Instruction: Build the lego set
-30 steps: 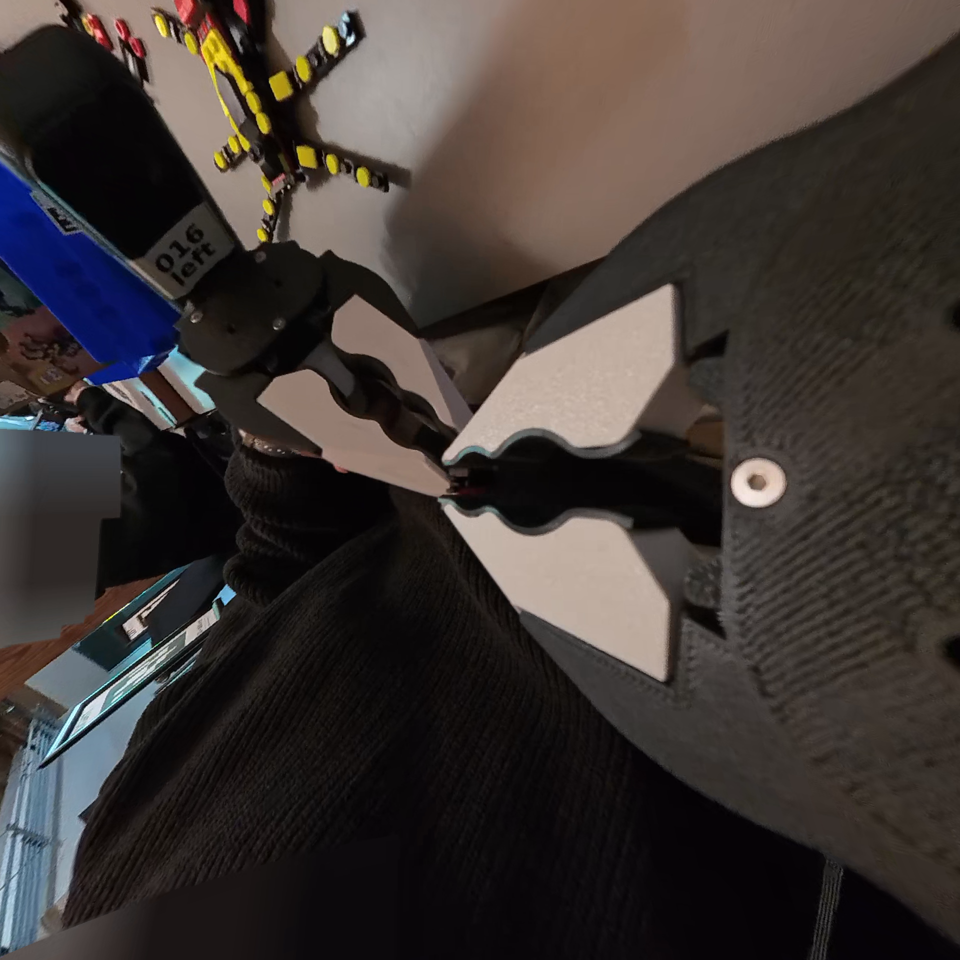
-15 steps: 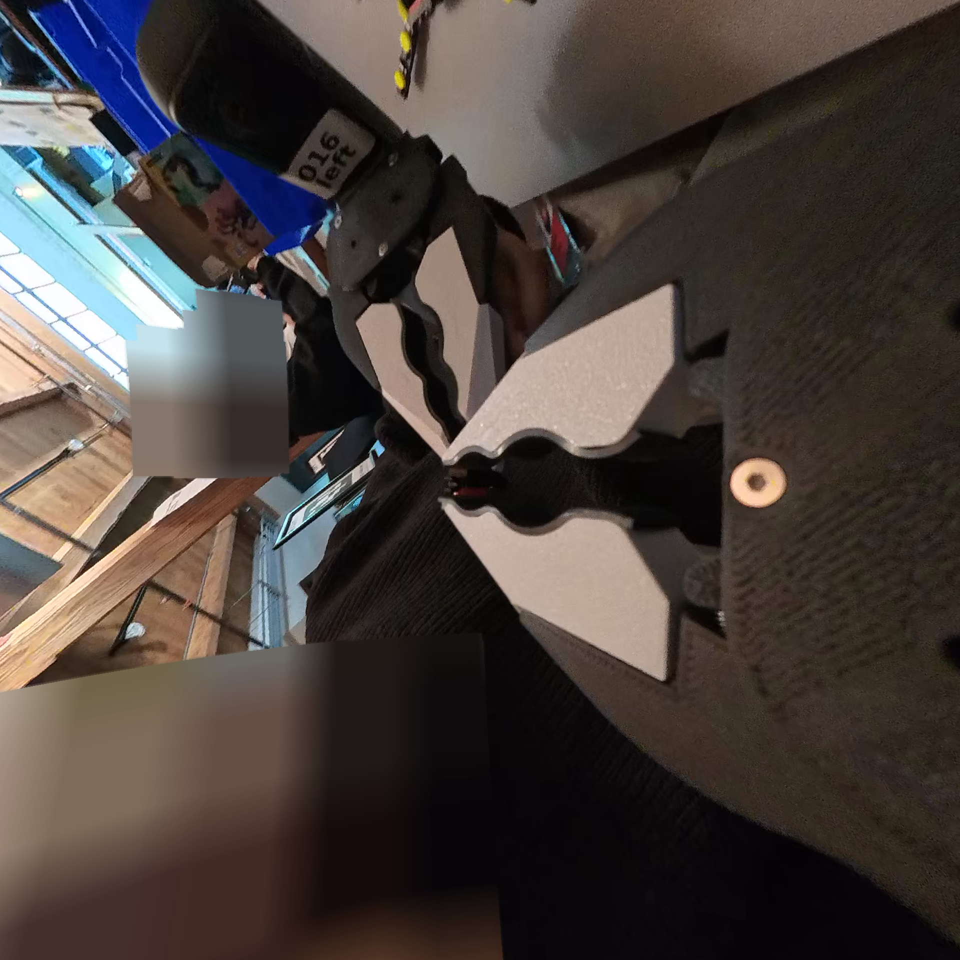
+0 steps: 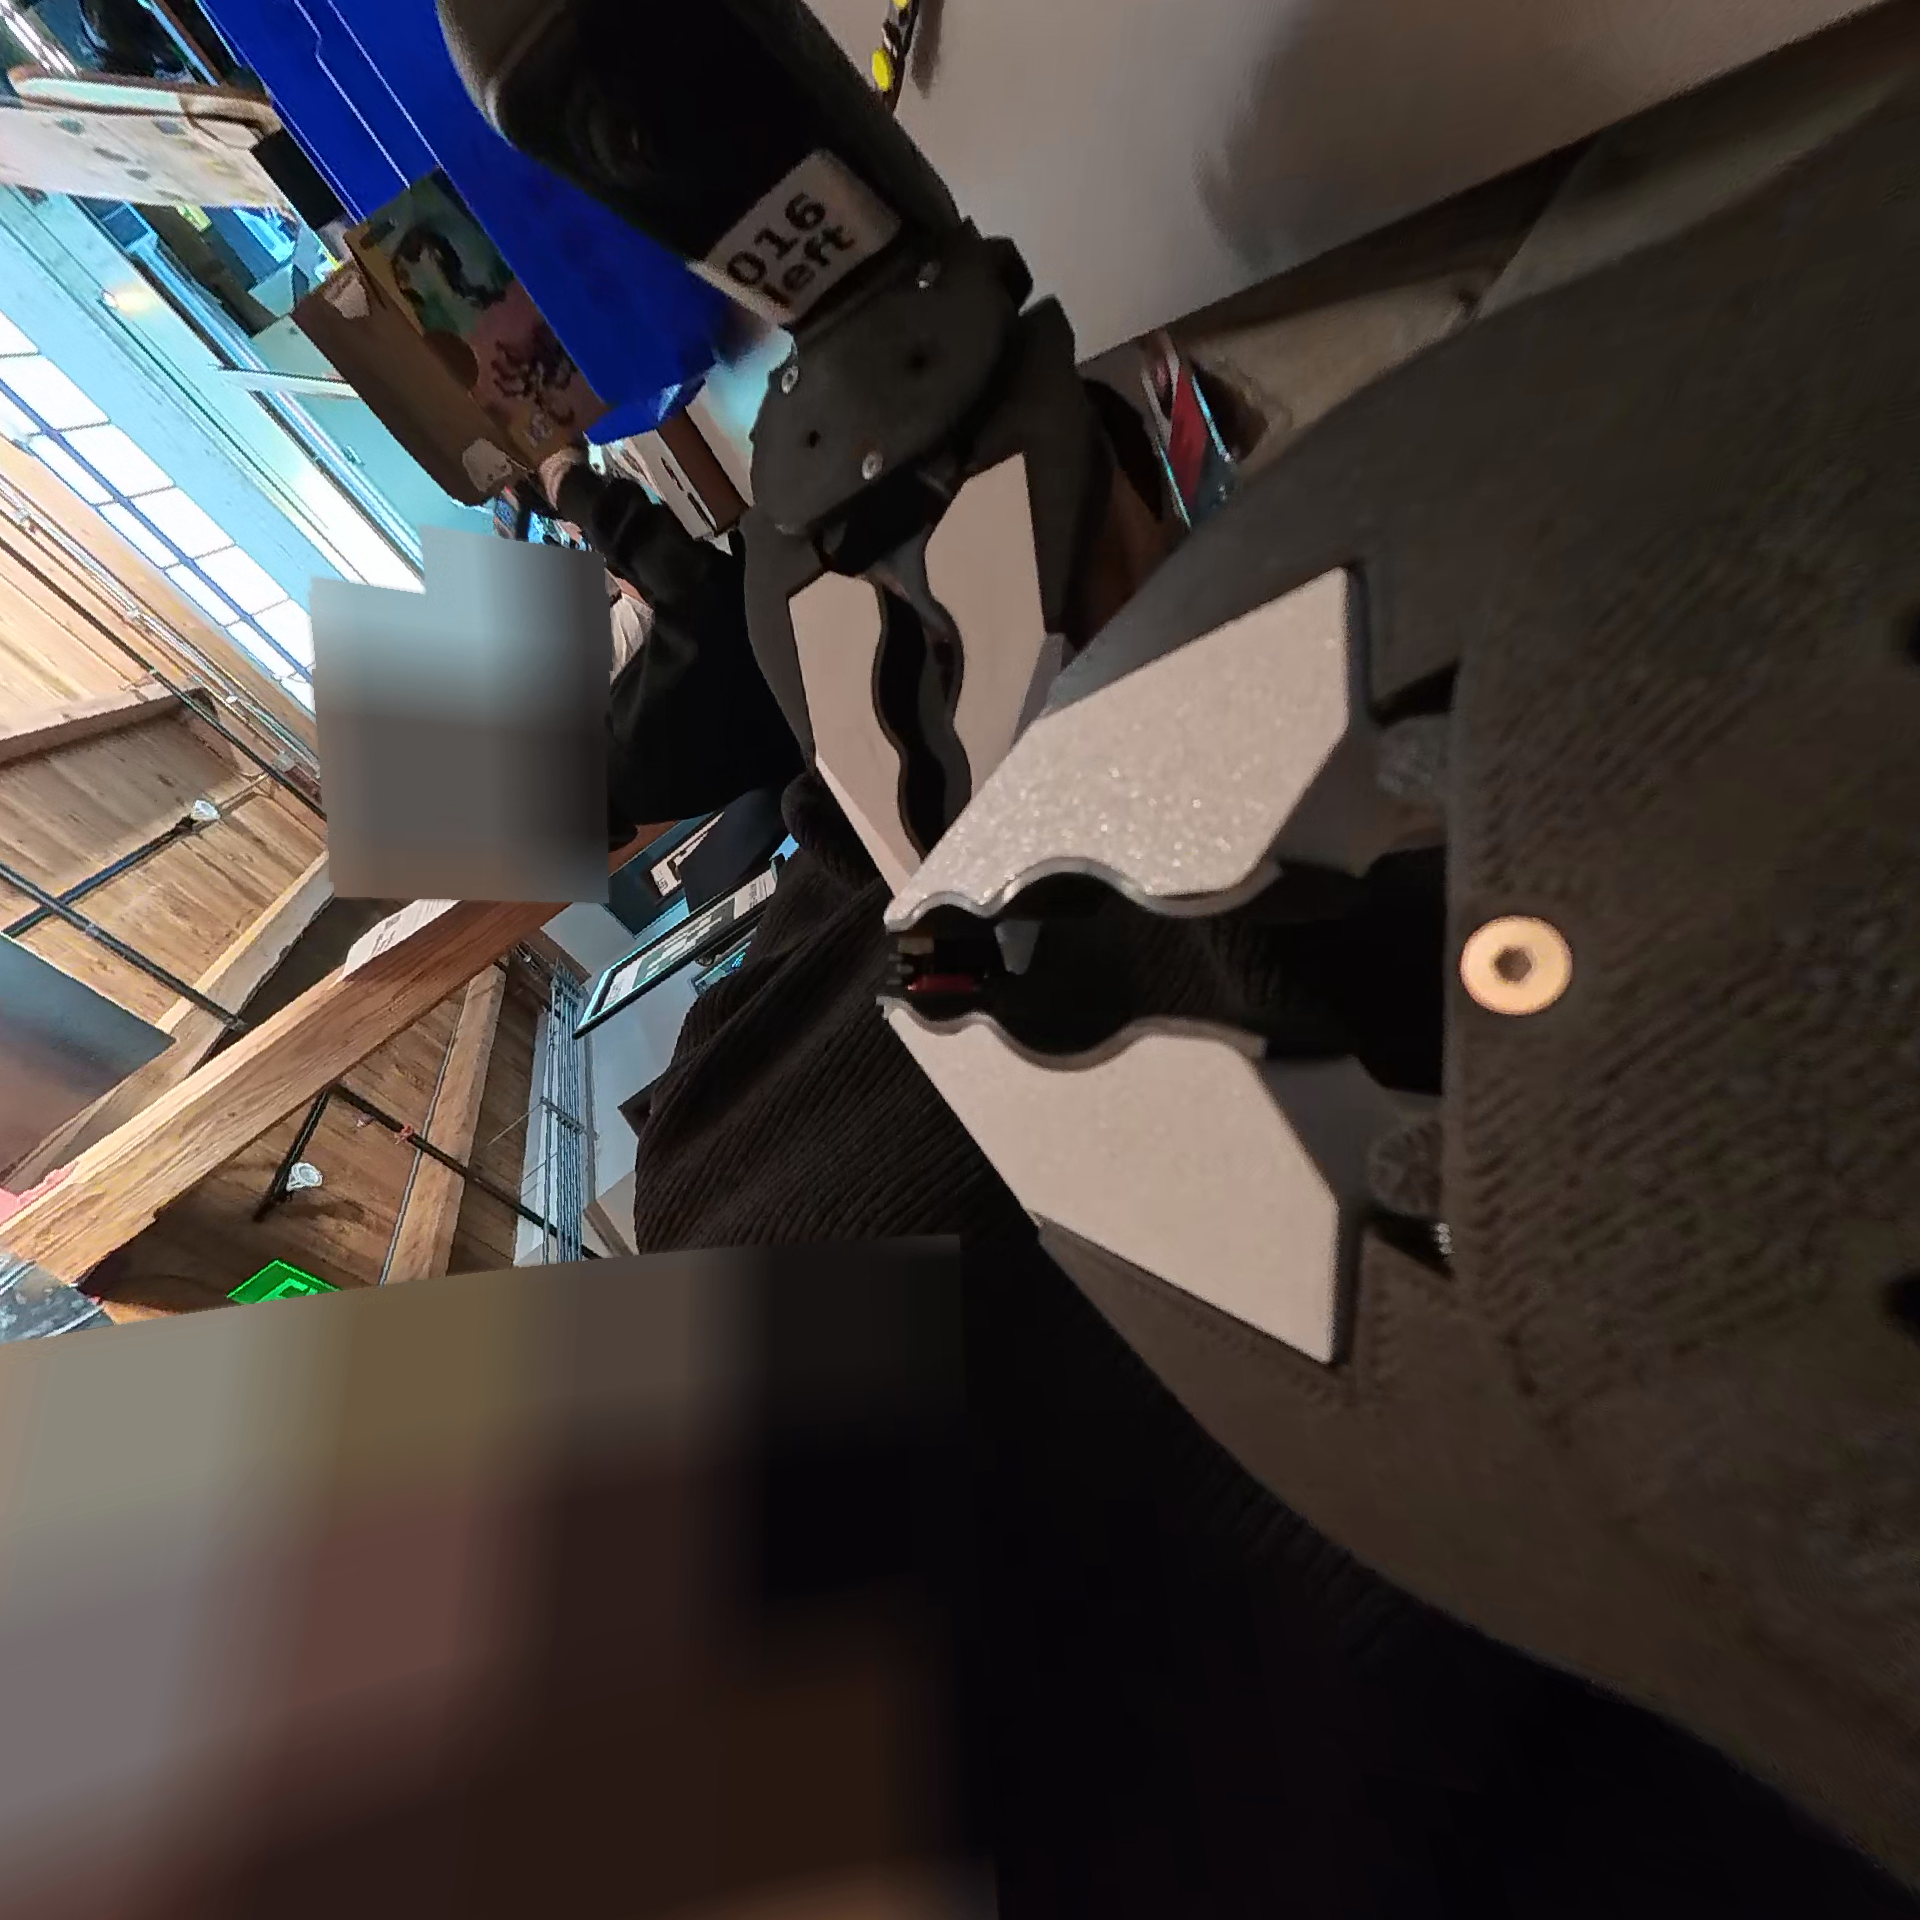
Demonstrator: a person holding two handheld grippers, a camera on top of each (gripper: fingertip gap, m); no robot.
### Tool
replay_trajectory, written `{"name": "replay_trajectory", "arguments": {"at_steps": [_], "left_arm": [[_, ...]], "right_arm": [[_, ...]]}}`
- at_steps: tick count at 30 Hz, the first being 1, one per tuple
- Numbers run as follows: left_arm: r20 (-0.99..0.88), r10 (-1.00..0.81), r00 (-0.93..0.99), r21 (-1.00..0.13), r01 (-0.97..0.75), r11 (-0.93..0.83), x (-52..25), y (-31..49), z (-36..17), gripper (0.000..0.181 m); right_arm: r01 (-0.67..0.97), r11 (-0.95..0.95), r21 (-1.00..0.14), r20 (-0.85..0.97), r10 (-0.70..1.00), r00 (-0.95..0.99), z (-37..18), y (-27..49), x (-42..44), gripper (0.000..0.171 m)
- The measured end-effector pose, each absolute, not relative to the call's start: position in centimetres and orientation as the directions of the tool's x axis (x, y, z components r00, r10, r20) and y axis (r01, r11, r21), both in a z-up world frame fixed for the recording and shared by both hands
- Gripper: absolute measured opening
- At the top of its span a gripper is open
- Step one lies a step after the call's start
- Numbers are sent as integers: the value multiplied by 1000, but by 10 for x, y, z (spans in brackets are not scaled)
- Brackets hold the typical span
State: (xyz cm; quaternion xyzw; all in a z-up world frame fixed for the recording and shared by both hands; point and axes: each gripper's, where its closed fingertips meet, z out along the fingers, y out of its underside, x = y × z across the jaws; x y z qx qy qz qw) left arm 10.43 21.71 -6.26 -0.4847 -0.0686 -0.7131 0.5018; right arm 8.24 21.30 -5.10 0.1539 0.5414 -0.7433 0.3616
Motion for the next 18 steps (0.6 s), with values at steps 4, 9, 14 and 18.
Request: {"name": "replay_trajectory", "arguments": {"at_steps": [4, 9, 14, 18], "left_arm": [[763, -646, -9, -402, 777, -485, 104, 216, -64, 6], [762, -645, -55, -383, 765, -517, 108, 215, -64, 5], [757, -651, -55, -394, 757, -522, 111, 214, -62, 5], [752, -659, -13, -406, 779, -479, 104, 216, -62, 5]], "right_arm": [[698, -147, -701, -614, -372, -696, -51, 213, 84, 7], [697, -130, -705, -609, -394, -689, -51, 212, 89, 7], [694, -125, -709, -602, -406, -688, -50, 211, 91, 7], [688, -170, -706, -607, -355, -711, -50, 213, 81, 8]]}}
